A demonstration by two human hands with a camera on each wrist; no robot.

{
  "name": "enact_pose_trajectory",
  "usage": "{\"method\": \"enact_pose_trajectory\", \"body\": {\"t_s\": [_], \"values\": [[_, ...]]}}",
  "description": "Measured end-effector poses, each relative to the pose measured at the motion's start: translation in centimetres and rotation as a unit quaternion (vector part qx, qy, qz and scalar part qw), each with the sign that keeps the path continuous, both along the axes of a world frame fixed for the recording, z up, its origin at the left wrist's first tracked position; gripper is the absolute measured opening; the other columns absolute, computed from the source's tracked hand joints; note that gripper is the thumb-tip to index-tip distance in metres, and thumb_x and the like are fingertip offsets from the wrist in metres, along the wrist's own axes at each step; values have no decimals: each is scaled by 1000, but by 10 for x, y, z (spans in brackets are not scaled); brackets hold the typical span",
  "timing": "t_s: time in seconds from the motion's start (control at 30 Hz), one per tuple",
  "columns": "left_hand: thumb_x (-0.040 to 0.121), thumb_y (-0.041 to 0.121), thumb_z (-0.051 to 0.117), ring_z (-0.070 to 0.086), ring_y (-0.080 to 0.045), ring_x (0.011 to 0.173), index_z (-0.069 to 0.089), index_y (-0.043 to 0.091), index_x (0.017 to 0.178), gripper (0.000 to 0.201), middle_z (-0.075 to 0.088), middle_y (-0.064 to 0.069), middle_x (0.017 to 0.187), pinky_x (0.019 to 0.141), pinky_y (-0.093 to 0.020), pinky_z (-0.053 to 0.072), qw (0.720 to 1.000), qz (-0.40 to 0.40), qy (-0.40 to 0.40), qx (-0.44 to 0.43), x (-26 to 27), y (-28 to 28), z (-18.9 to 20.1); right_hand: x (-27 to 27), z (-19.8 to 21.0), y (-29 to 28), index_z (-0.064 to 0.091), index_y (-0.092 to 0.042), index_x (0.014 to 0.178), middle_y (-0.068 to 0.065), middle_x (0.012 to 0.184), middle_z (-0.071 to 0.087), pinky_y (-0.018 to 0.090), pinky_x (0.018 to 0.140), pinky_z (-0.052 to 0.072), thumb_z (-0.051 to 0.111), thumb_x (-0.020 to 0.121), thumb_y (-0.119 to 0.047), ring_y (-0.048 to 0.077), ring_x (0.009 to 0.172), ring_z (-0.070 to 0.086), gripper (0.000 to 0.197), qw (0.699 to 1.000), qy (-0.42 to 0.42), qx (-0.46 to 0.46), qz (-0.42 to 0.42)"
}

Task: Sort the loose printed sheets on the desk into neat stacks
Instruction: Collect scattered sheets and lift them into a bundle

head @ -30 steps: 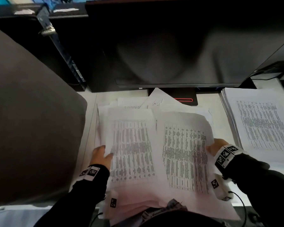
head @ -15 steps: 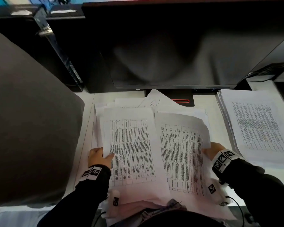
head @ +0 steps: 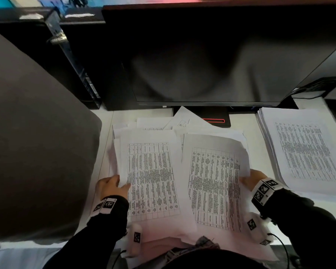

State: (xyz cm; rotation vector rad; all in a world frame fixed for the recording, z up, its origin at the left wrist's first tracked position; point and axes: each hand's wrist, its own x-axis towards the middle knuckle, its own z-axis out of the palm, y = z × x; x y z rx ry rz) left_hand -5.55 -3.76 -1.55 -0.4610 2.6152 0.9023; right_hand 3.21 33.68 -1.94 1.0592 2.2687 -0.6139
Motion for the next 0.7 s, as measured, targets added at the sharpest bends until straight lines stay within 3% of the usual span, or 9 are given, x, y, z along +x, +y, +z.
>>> {"method": "enact_pose_trajectory", "body": {"t_s": [0.13, 0.27, 0.37, 0.43, 0.53, 0.6, 0.67, 0.7], "values": [[80, 16, 68, 60, -23, 89, 56, 19, 101, 24, 62, -1, 96, 89, -39, 50, 998, 11, 4, 68, -8, -12, 5, -1, -1, 1, 51, -15, 73, 4, 81, 55, 28, 72, 38, 44, 93, -20, 21, 80, 52, 21, 1000, 9, -6, 2], [80, -3, 64, 59, -23, 90, 43, 19, 110, 42, 59, -6, 102, 81, -35, 46, 977, 91, 76, 177, -21, -26, 23, -2, 2, 1, 48, -16, 72, -1, 75, 54, 25, 65, 39, 44, 93, -16, 17, 73, 53, 22, 1000, 17, -14, 5], [82, -4, 61, 57, -20, 91, 39, 16, 122, 50, 59, -4, 104, 83, -35, 44, 969, 71, 120, 205, -29, -36, 43, -8, 9, 2, 48, -17, 72, 1, 77, 56, 23, 60, 37, 44, 93, -10, 16, 69, 53, 22, 1000, 25, -15, 1], [81, -5, 62, 58, -20, 94, 40, 16, 121, 50, 60, -4, 103, 87, -36, 44, 963, 49, 140, 227, -34, -45, 54, -12, 12, 1, 46, -19, 66, 2, 79, 56, 21, 54, 34, 43, 92, -10, 12, 64, 51, 28, 1000, 25, -11, 6], [78, -13, 60, 58, -21, 96, 42, 16, 117, 51, 61, -4, 99, 92, -38, 43, 947, 32, 147, 285, -37, -45, 63, -17, 19, -7, 48, -13, 73, 6, 90, 60, 25, 67, 39, 40, 94, -11, 18, 76, 52, 23, 999, 20, 5, 35], [77, -15, 60, 58, -23, 101, 45, 13, 118, 51, 61, -7, 105, 97, -42, 42, 947, 18, 132, 291, -40, -38, 61, -21, 23, -13, 53, -9, 81, 6, 97, 61, 27, 74, 39, 41, 94, -12, 24, 86, 55, 18, 998, 27, 10, 55], [76, -13, 62, 58, -25, 107, 50, 15, 116, 50, 61, -6, 110, 102, -49, 40, 953, -7, 121, 278, -42, -29, 56, -25, 30, -19, 57, -4, 88, 6, 91, 53, 26, 76, 37, 47, 91, -11, 27, 100, 58, 12, 997, 51, -12, 53], [77, -12, 62, 58, -25, 108, 51, 16, 116, 49, 62, -6, 110, 103, -50, 40, 956, -14, 111, 270, -42, -24, 55, -29, 33, -22, 56, -5, 81, 7, 90, 52, 26, 76, 37, 47, 91, -11, 28, 104, 58, 14, 997, 54, -12, 62]]}}
